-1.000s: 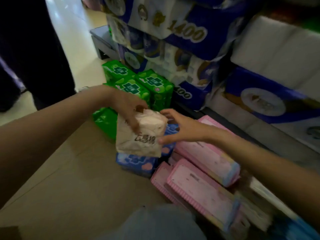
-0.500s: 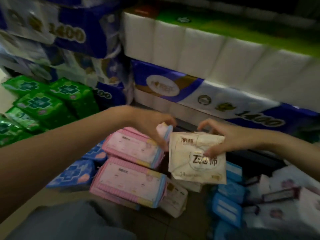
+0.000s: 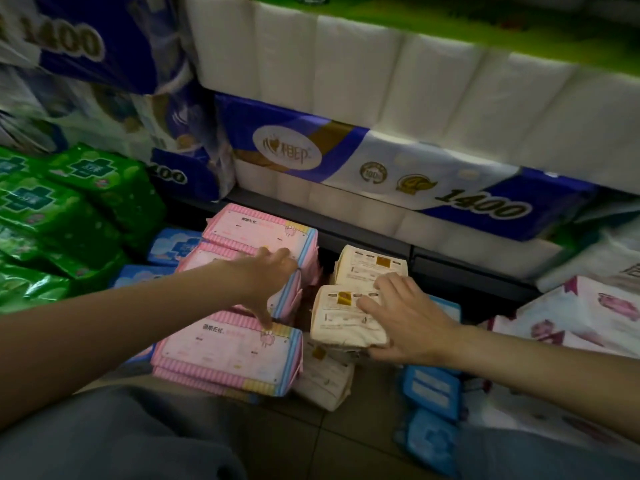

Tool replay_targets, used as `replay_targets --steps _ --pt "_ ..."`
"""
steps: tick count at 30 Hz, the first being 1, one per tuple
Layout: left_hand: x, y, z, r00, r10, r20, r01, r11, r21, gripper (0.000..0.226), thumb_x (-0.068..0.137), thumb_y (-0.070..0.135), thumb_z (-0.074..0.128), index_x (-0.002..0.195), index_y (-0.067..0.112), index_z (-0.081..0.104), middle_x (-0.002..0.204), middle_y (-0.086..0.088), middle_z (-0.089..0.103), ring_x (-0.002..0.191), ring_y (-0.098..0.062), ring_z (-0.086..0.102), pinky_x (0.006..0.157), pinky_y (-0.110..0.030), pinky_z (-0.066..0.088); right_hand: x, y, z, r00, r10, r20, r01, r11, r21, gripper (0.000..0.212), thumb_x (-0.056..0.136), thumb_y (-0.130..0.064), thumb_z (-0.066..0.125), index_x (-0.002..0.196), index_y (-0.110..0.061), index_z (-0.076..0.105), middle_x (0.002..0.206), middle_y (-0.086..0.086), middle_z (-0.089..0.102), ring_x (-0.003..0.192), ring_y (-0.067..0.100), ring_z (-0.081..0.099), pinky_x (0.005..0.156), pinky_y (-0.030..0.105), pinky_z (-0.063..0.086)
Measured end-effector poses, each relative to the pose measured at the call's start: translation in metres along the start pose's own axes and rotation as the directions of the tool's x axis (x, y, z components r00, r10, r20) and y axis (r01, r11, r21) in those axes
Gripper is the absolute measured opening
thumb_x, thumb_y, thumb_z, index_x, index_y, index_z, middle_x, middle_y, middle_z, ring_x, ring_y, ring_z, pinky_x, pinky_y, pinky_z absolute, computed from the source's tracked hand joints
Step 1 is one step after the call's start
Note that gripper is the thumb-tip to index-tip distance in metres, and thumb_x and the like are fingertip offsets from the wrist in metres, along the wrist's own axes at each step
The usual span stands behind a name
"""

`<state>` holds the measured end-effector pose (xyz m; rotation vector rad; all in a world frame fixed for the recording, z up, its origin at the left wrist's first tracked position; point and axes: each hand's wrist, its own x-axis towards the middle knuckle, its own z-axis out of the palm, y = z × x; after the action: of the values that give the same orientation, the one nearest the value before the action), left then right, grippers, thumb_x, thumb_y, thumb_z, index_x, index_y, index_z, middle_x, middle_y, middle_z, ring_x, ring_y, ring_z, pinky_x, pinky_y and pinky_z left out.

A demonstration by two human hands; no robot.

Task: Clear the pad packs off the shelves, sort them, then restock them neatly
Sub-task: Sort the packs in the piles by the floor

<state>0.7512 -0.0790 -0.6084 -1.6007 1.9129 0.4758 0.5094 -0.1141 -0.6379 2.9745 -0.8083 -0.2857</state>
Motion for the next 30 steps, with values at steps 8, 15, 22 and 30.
replay_targets --steps 8,15,22,30 --pt "0.005 -0.005 0.004 0.999 -0.021 -0.026 0.022 1.000 0.016 0.104 0.071 0.045 0.076 0.148 0.021 0.010 0.154 -0.007 0.010 0.138 -0.033 0.021 0.106 -0.050 0.034 0.015 -0.013 0.017 0.948 0.038 0.316 0.021 0.983 -0.184 0.070 0.061 -0.073 0.060 0.099 -0.014 0.062 0.114 0.023 0.061 0.111 0.042 0.056 0.091 0.060 0.042" --pt "-0.001 -0.050 -0.034 0.982 -0.008 -0.188 -0.009 0.996 -0.092 0.066 0.087 0.035 0.062 0.142 0.021 0.028 0.145 -0.002 0.031 0.127 -0.023 0.040 0.100 -0.040 0.037 0.056 -0.004 -0.070 0.977 0.055 0.206 -0.081 0.989 0.122 0.053 0.090 -0.064 0.034 0.118 -0.024 0.052 0.133 0.002 0.039 0.130 0.023 0.027 0.111 0.044 0.015" --pt "-0.084 -0.165 -0.174 0.371 -0.162 -0.914 0.103 0.986 -0.133 0.038 0.083 0.028 0.044 0.115 0.012 0.056 0.114 -0.008 0.055 0.103 -0.030 0.057 0.082 -0.041 0.043 0.142 0.015 -0.270 0.744 -0.062 -0.665 0.186 0.976 0.117 0.041 0.082 -0.045 0.039 0.100 -0.015 0.061 0.114 0.004 0.052 0.108 0.021 0.046 0.093 0.033 0.039" --pt "-0.191 -0.271 -0.265 -0.041 -0.206 -0.978 0.199 0.957 -0.211 0.027 0.080 0.014 0.055 0.106 0.006 0.059 0.098 -0.011 0.056 0.087 -0.032 0.058 0.070 -0.034 0.035 0.232 0.004 -0.434 0.518 -0.116 -0.847 0.208 0.978 -0.006 0.022 0.085 -0.028 0.053 0.100 -0.015 0.061 0.115 0.003 0.049 0.111 0.020 0.043 0.092 0.040 0.041"
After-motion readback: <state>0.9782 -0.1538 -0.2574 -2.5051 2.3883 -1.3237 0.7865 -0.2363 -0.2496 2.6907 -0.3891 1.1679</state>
